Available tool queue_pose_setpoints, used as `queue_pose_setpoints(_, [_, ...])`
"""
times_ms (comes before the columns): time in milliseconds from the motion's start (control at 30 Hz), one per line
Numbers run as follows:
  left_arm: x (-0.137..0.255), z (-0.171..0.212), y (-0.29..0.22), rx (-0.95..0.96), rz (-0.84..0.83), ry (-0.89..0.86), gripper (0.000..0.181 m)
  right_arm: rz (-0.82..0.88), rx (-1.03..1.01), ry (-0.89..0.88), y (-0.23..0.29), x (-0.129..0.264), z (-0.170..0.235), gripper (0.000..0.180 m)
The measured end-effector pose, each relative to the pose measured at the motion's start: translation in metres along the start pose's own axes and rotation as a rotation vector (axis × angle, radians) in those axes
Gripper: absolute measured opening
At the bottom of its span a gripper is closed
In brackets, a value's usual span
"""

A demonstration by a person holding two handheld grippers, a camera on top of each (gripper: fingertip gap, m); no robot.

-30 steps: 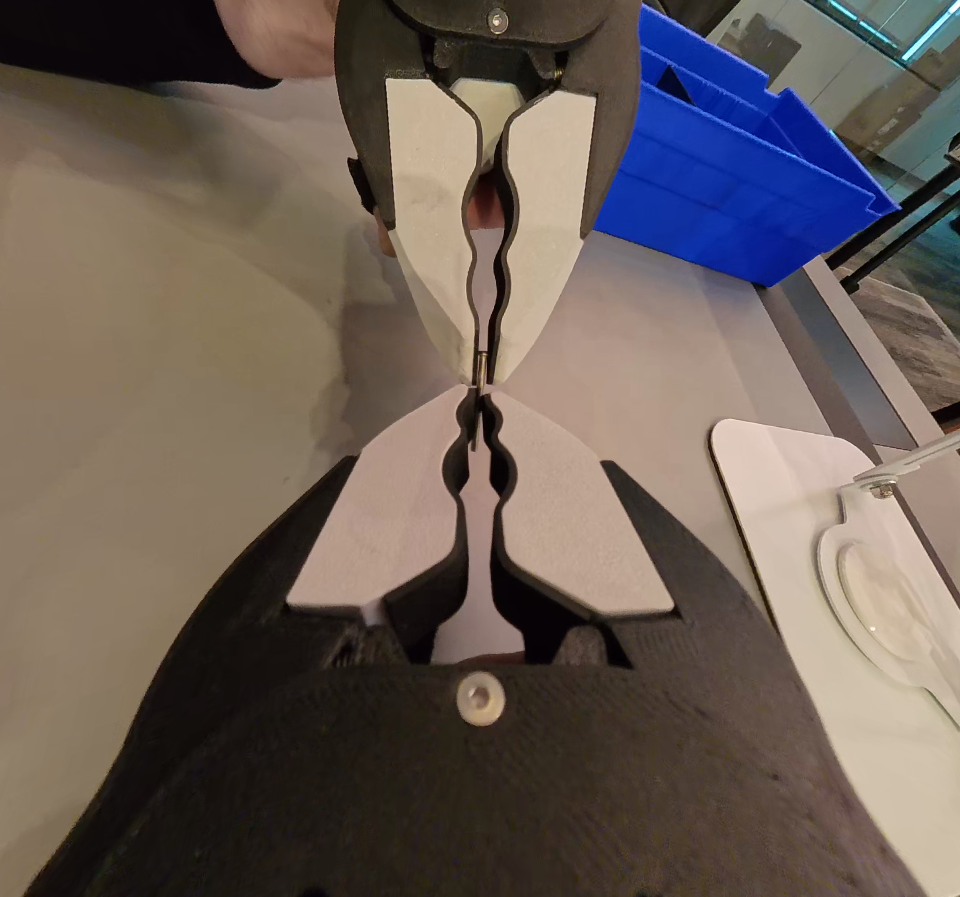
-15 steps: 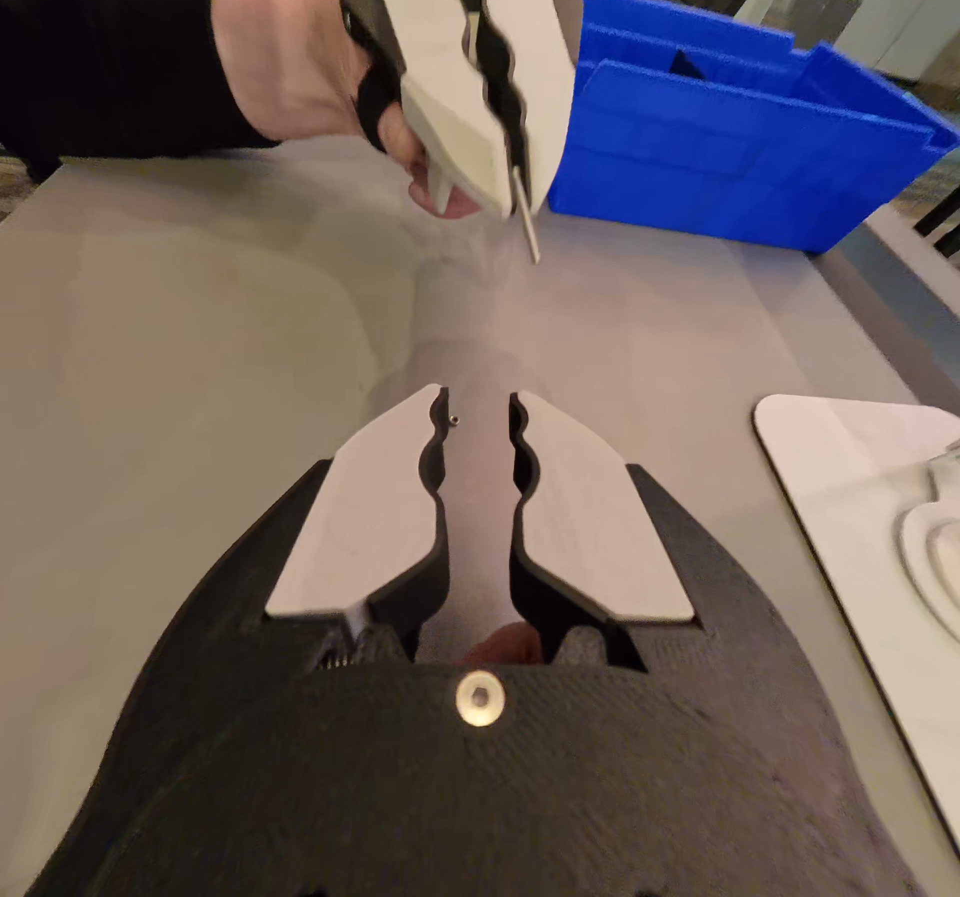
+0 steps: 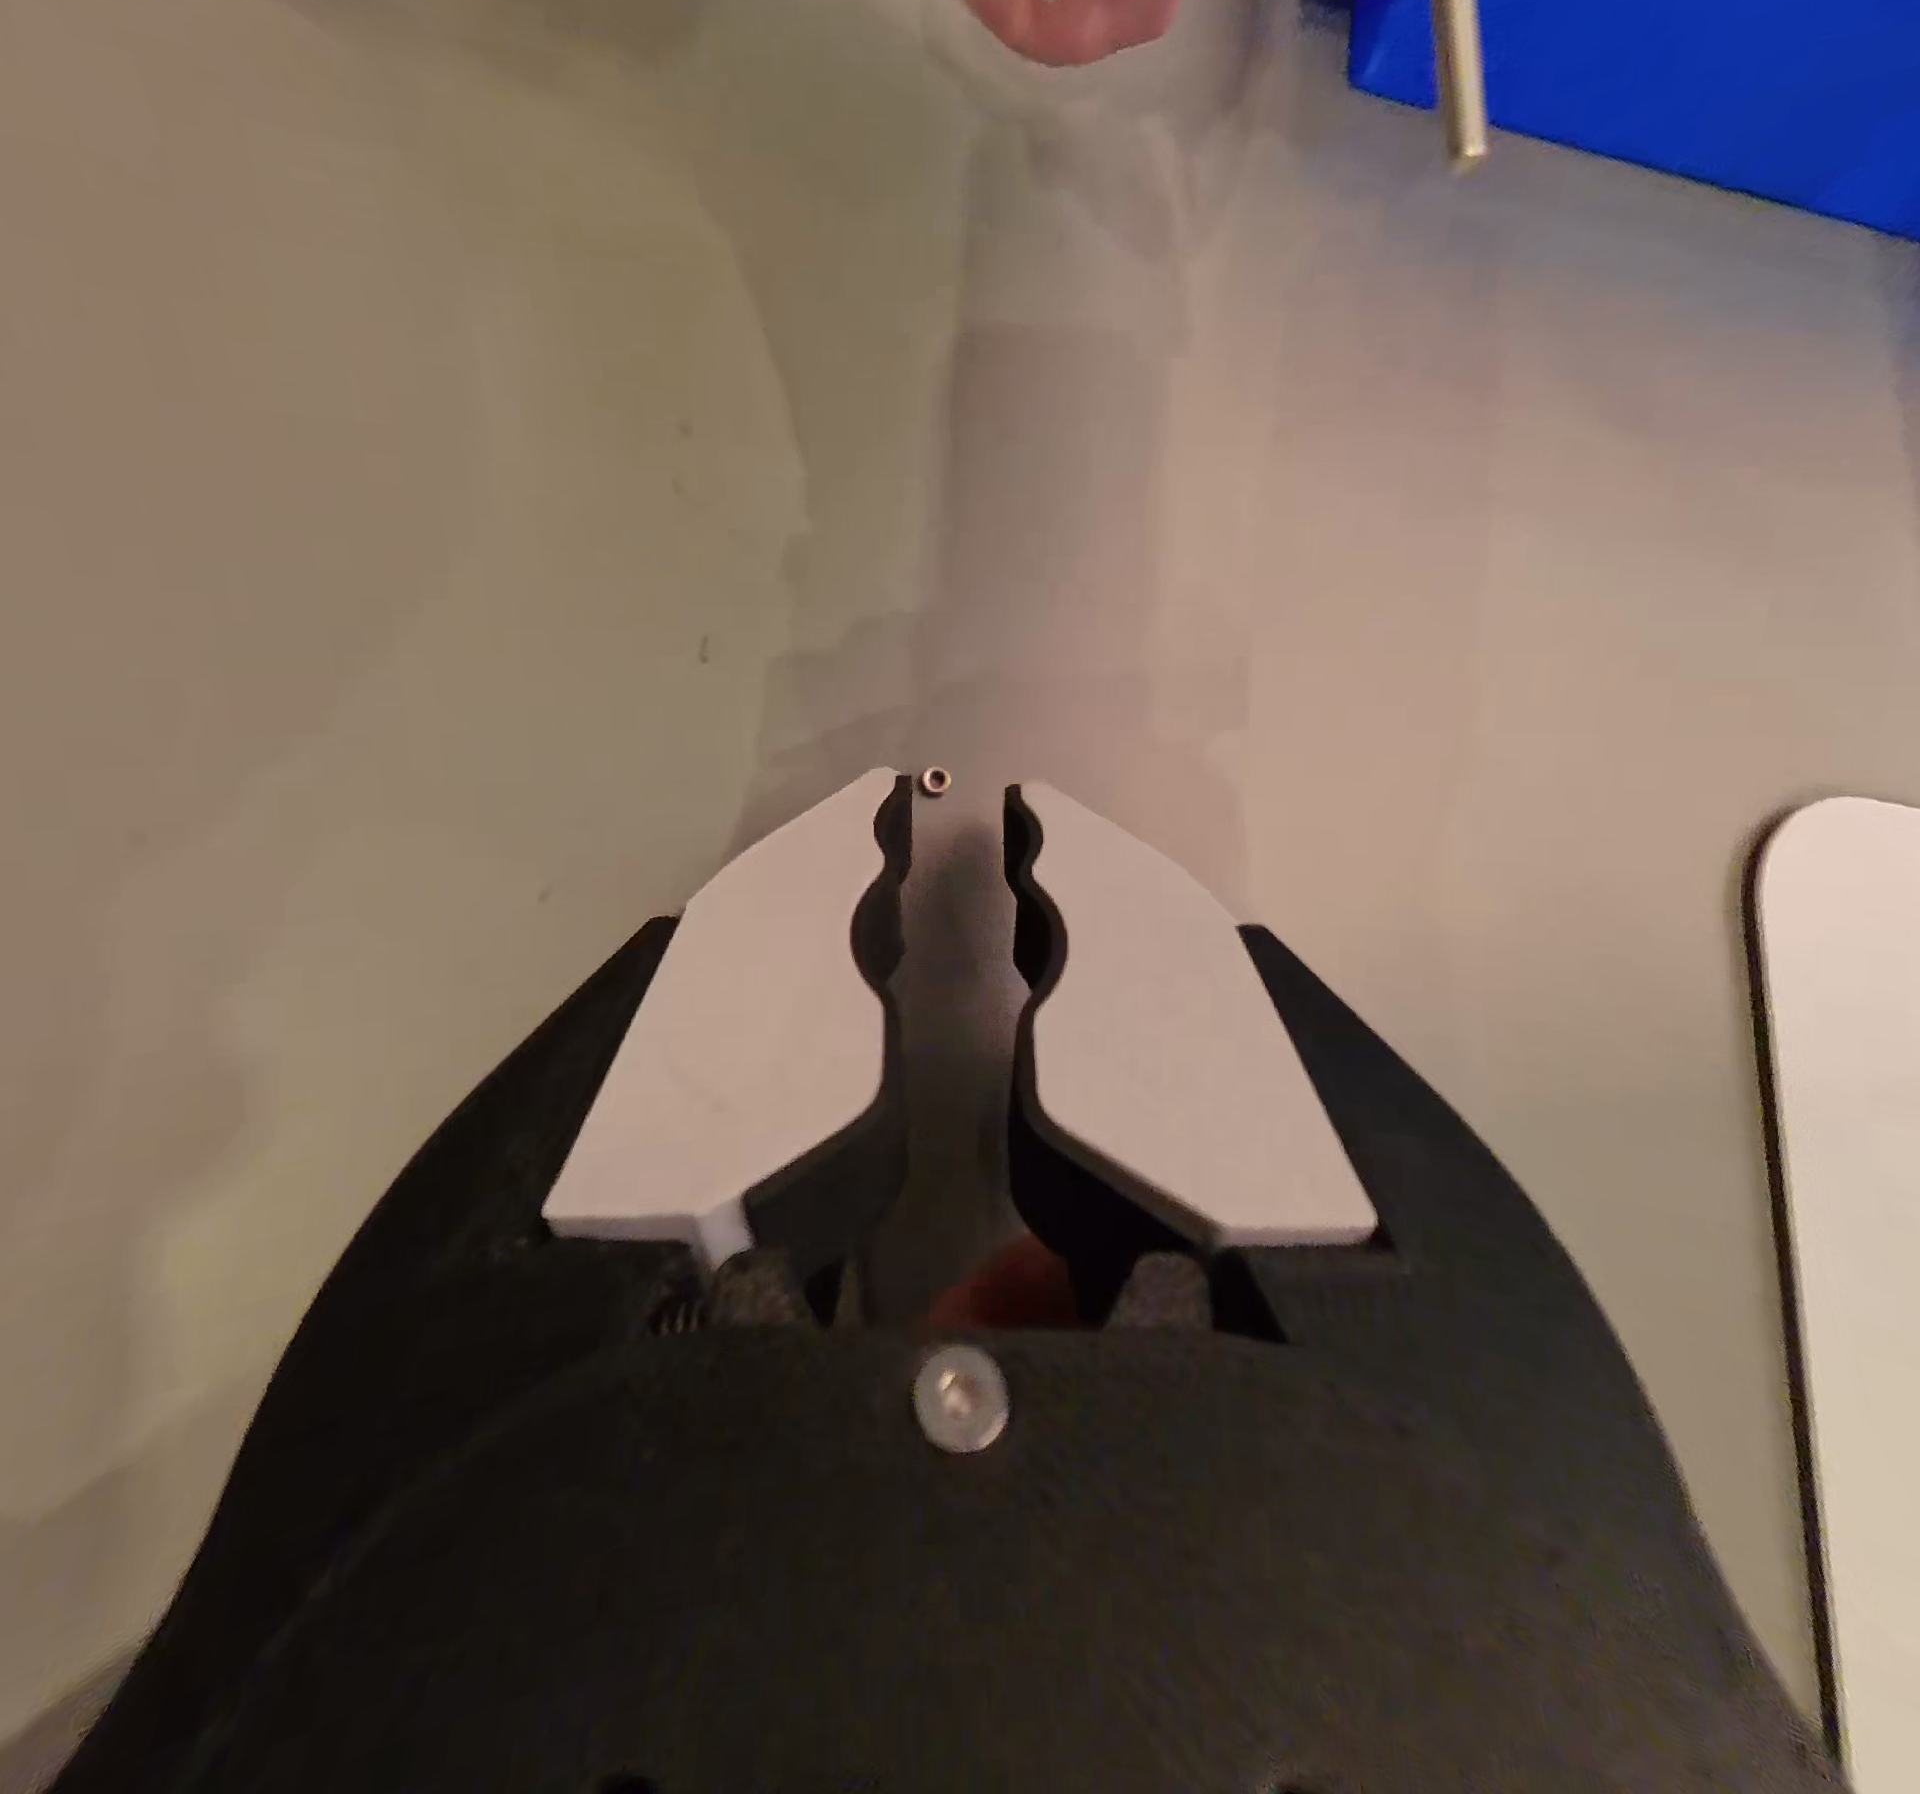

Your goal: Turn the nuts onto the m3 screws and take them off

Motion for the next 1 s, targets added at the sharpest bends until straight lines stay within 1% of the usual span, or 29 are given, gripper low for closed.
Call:
queue_pose_setpoints(167, [-0.0002,0.0006,-0.0005,-0.001,0.006,0.0,0.004,-0.034,0.029,0.043,0.0005,-0.0081,-0.001,0.014])
queue_pose_setpoints(367, [0.0023,-0.0014,-0.0005,-0.005,0.0,-0.004,0.004,-0.082,0.004,0.047,-0.0003,-0.0102,-0.0017,0.008])
queue_pose_setpoints(1000, [-0.001,0.0035,-0.0002,0.02,0.019,-0.002,0.004,-0.057,0.038,0.028,0.0014,-0.0074,-0.0018,0.005])
Point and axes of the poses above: each gripper's, where its closed fingertips meet, x back along the fingers, z out of its underside, y = z × x across the jaws, the point moved 5 cm from there along x, back along the fingers, and after that the axes turned 9 degrees about x, right-handed, at the moved point
